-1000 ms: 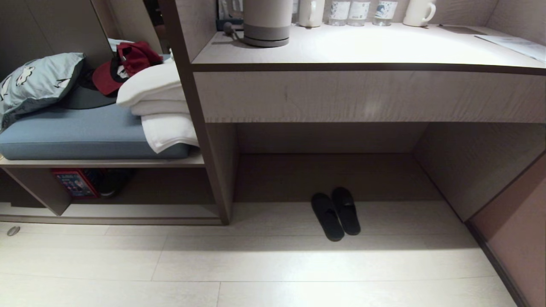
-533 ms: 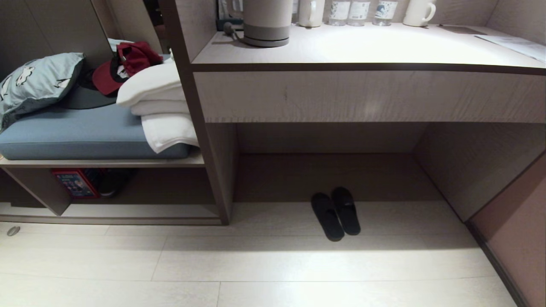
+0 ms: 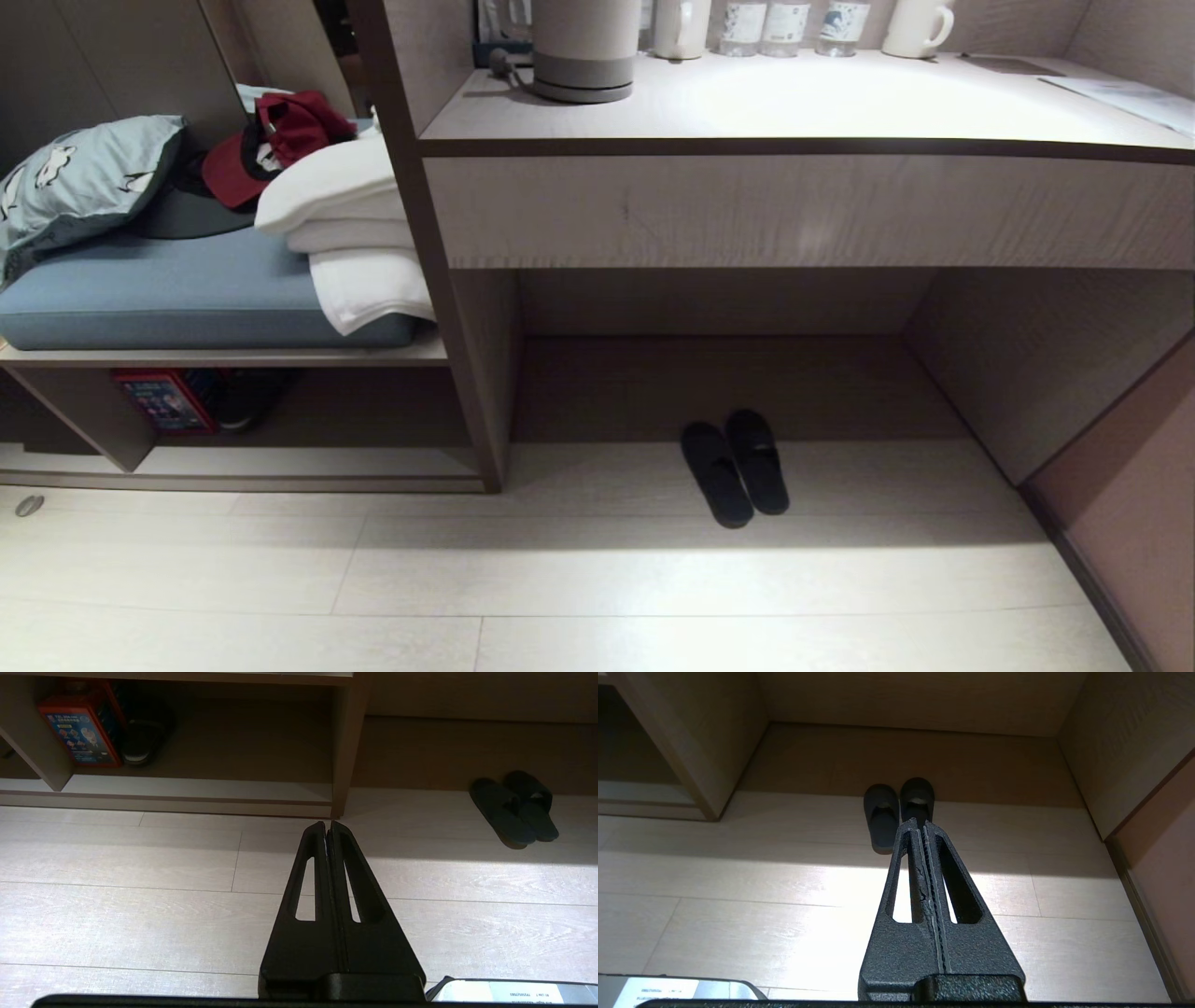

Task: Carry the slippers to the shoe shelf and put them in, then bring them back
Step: Pick up the slippers on the floor

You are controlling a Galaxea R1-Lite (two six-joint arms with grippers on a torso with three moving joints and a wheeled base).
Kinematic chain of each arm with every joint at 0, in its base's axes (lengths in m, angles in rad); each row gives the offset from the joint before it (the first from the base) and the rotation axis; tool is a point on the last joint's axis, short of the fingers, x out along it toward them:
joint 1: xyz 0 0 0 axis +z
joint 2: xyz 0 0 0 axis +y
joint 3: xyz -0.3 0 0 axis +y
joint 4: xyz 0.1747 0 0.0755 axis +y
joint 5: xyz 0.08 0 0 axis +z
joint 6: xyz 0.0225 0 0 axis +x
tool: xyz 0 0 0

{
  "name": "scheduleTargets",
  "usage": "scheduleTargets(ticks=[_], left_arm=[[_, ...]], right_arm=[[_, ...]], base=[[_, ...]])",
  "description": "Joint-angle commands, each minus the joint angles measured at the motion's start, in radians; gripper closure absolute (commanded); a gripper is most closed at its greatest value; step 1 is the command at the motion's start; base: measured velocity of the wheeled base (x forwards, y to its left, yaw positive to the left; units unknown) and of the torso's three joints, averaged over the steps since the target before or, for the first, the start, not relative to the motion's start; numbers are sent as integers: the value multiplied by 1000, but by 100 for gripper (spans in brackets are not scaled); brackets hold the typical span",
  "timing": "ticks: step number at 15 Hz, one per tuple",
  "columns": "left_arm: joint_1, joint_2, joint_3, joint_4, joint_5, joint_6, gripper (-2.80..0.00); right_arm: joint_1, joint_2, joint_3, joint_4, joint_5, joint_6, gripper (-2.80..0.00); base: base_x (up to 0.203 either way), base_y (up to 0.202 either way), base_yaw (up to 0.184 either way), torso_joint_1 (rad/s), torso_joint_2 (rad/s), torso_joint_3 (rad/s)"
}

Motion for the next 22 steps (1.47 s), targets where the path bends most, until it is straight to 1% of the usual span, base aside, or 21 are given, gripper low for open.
scheduleTargets(ticks=[1,10,22], left_arm=[[0,1,0,0,0,-1,0],[0,1,0,0,0,-1,0],[0,1,0,0,0,1,0]], right_arm=[[0,-1,0,1,0,0,0],[1,-1,0,0,0,0,0],[1,-1,0,0,0,0,0]], base=[[0,0,0,0,0,0],[0,0,0,1,0,-11],[0,0,0,2,1,-192]])
